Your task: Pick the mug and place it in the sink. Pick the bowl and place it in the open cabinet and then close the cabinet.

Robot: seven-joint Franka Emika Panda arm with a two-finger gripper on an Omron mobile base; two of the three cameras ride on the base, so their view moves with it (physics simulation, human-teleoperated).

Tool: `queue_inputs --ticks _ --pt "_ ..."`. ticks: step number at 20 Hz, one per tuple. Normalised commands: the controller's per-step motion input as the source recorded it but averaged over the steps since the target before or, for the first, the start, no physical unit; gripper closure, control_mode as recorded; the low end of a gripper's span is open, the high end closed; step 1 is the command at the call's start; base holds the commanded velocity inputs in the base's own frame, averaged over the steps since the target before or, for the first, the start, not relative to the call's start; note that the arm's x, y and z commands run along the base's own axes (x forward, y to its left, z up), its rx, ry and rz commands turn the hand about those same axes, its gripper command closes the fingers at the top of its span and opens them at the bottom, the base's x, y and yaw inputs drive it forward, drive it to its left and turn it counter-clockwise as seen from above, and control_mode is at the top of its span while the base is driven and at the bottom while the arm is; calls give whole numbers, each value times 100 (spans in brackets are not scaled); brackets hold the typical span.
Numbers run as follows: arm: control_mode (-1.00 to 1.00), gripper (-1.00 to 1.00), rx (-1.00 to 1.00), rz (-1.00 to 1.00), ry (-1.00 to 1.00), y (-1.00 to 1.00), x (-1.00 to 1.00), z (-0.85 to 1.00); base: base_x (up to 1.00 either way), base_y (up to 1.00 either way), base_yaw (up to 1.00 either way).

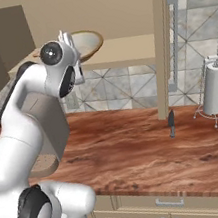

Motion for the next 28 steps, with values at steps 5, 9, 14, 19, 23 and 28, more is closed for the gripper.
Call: queue_inputs --ticks 5,9,14,19,23,28 --pt "-100 100 0 0 -13 1 33 -2 0 0 0" --pt "-100 100 0 0 -4 0 42 0 0 0 0" --pt "-100 100 0 0 1 0 57 0 0 0 0" --pt "-100 100 0 0 4 0 55 0 0 0 0" --pt "-100 -100 0 0 9 1 24 0 0 0 0" --pt "-100 -100 0 0 2 2 30 0 0 0 0"
